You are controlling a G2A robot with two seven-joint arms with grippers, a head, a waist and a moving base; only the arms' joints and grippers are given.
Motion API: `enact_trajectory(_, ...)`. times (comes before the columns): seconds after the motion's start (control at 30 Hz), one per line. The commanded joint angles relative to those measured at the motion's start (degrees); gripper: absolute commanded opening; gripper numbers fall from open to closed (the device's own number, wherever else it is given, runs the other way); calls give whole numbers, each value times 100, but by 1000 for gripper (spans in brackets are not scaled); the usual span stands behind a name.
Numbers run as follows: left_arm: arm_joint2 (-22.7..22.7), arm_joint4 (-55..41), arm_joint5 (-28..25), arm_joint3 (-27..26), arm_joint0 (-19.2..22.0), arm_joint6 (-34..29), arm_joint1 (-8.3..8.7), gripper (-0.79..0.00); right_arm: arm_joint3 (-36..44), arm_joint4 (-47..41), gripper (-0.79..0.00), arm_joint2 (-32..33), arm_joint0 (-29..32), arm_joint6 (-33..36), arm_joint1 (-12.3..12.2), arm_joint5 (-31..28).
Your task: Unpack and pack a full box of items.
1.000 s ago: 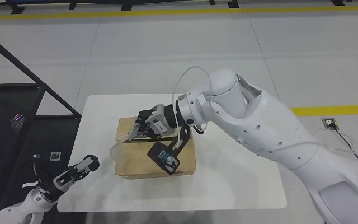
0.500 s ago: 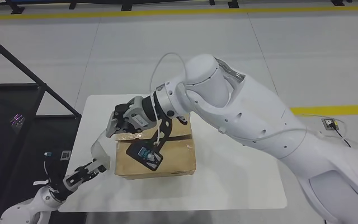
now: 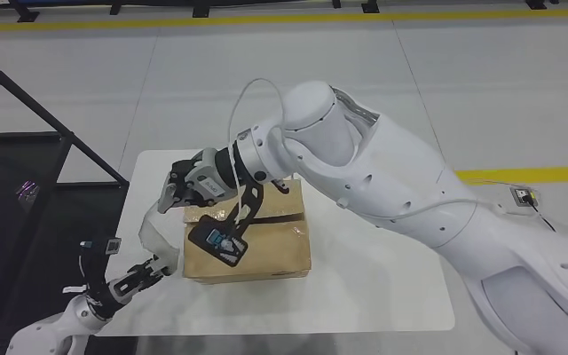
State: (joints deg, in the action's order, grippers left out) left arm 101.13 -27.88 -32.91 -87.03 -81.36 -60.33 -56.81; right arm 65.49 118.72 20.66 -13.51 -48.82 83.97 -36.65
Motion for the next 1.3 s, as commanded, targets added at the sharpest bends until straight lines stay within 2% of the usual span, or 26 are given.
enact_trajectory(0.0, 13, -1, 7, 15, 0, 11, 6, -779, 33, 34, -785, 43, 54, 5, -35, 10)
enact_trajectory(0.17, 57, 38, 7, 65, 11, 79, 22, -785, 146, 102, -785, 193, 234, 165, -149, -18)
enact_trajectory(0.37, 206, 71, 48, 237, 53, 287, 46, -727, 317, 136, -785, 467, 570, 730, -356, -363)
enact_trajectory(0.47, 273, 228, 116, 310, 120, 563, 55, -736, 496, 180, -785, 572, 787, 970, -471, -597)
enact_trajectory(0.53, 294, 466, 190, 338, 196, 828, 59, -776, 643, 262, -785, 637, 954, 1003, -565, -665)
enact_trajectory(0.67, 177, 878, 387, 381, 408, 1112, 64, -785, 1007, 469, -785, 851, 1391, 1018, -816, -712)
enact_trajectory(0.93, -187, 1206, 679, 638, 891, 1101, 72, -785, 1792, 630, -785, 1449, 2428, 1435, -1315, -1193)
enact_trajectory(1.07, -363, 1239, 806, 851, 1149, 1078, 69, -785, 1985, 484, -785, 1752, 2826, 1761, -1457, -1365)
enact_trajectory(1.27, -581, 1197, 895, 1092, 1416, 913, 66, -785, 2026, 349, -785, 1982, 3089, 1666, -1586, -1524)
